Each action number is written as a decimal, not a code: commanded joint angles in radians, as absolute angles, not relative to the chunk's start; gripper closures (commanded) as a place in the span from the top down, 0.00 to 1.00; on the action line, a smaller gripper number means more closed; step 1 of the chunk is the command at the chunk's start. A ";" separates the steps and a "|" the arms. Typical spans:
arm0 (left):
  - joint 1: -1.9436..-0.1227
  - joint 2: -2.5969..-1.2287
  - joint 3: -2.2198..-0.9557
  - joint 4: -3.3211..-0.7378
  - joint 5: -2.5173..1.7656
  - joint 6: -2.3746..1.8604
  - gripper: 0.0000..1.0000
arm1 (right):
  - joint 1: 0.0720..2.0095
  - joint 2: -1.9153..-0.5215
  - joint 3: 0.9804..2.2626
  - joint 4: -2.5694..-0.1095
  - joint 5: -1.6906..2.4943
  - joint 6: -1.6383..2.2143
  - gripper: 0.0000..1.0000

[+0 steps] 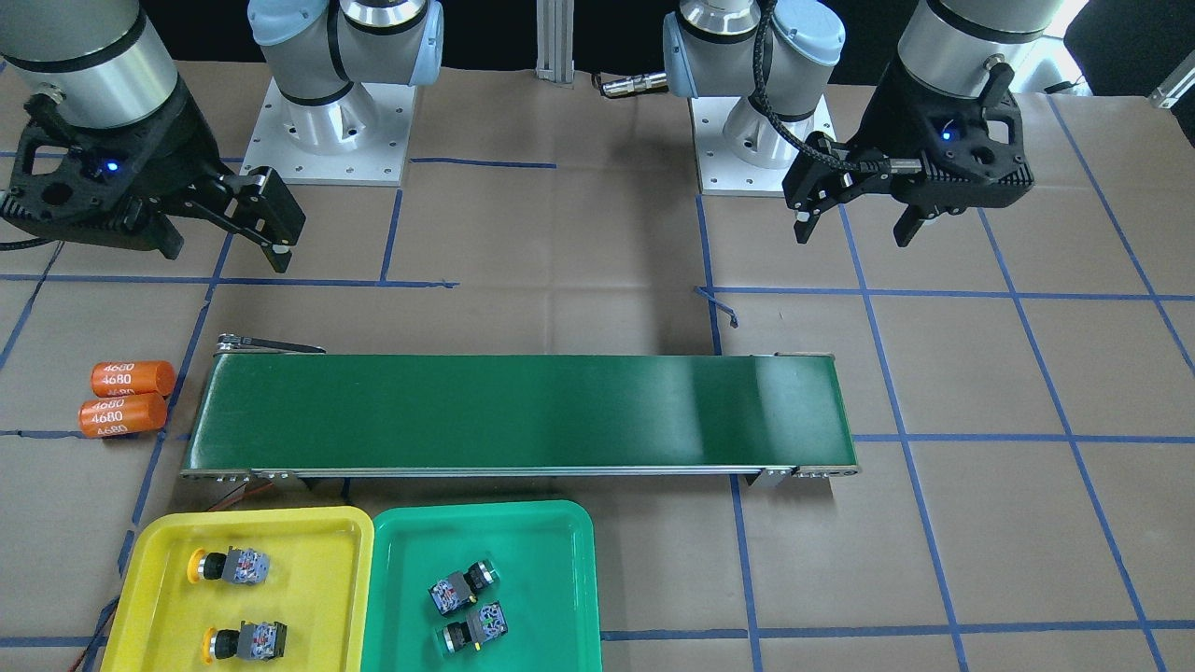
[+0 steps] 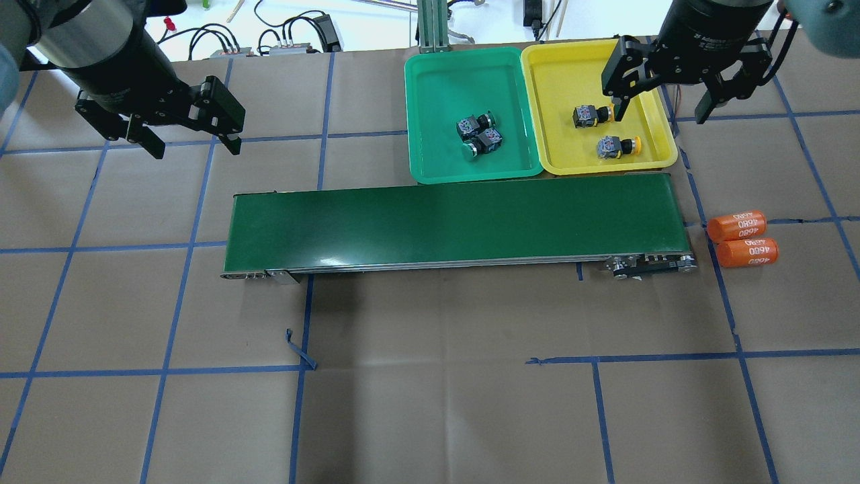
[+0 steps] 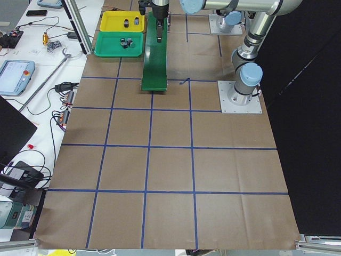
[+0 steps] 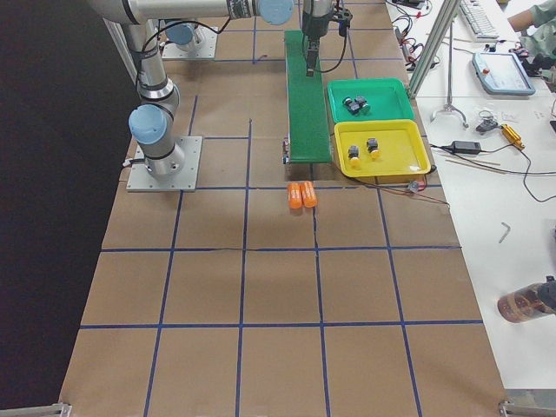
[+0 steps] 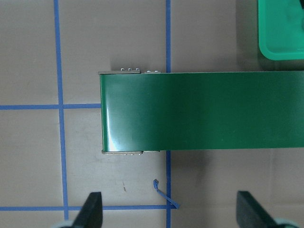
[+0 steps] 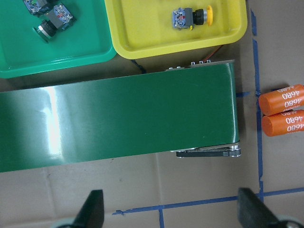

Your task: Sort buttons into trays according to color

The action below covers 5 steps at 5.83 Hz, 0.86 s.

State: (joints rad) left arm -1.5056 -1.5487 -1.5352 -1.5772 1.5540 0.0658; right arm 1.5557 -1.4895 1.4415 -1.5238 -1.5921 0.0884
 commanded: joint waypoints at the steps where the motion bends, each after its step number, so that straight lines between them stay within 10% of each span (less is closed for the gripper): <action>1: -1.506 -1.549 -1.534 -1.577 1.554 0.064 0.98 | 1.592 -1.485 1.443 -1.516 -1.597 0.091 1.00; 5: -1.511 -1.577 -1.532 -1.532 1.554 0.071 0.98 | 1.592 -1.488 1.443 -1.516 -1.595 0.078 1.00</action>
